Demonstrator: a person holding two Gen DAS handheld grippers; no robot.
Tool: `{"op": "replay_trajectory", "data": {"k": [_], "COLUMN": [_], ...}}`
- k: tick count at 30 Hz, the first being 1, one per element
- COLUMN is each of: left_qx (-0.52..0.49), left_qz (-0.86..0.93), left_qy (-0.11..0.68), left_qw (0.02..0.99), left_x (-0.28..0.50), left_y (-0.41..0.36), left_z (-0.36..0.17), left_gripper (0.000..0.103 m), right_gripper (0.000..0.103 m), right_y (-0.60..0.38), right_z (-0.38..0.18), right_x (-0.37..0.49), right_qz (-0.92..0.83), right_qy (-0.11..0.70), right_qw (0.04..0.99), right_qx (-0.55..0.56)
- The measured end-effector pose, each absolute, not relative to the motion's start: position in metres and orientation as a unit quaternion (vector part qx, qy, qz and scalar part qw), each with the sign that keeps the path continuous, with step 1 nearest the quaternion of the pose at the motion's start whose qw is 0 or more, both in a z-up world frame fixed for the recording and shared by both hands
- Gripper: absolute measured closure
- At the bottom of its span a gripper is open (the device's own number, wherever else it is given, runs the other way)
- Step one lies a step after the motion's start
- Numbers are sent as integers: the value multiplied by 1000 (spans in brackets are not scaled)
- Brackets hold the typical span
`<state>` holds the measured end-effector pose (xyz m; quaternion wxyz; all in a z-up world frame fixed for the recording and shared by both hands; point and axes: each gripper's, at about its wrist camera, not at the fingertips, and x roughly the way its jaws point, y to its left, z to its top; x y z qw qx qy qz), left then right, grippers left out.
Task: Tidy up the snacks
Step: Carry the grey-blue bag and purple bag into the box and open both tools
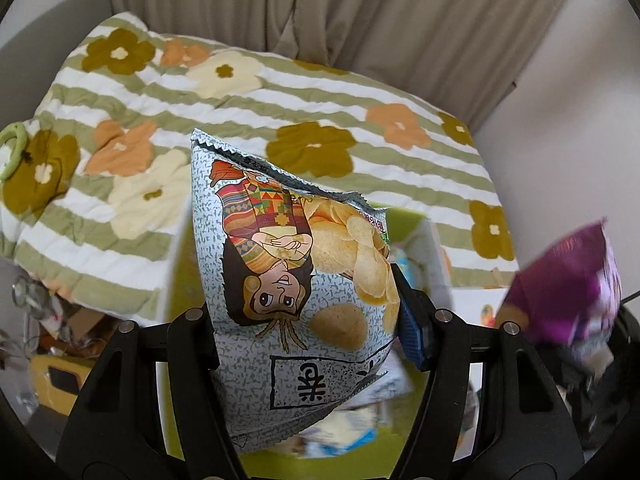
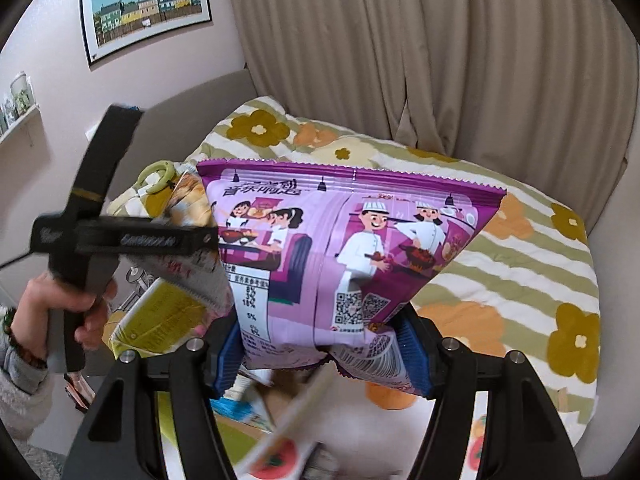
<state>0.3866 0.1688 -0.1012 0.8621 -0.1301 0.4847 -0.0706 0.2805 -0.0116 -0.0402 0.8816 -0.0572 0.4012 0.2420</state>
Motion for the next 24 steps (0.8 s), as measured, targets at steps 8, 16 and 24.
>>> {"op": "replay_trajectory", "data": {"k": [8,16,24], "left_qx": [-91,-50,-30], "left_qz": [-71,-75,-74], "left_qy": [501,482,476], "left_qw": [858,872,876], "left_x": [403,394,377], "left_y": [186,186,190], "left_z": [-119,-107,-107], "left_gripper": [32,0,0], "right_gripper": [41,41,41], "right_y": [26,38,65], "right_z": [-55,-55,-73], "right_x": [258,241,222], "right_qz": [231,217,228], "right_qy": [427,435,458], "right_qw": [874,873,858], "right_qx": [-31,-20,-40]}}
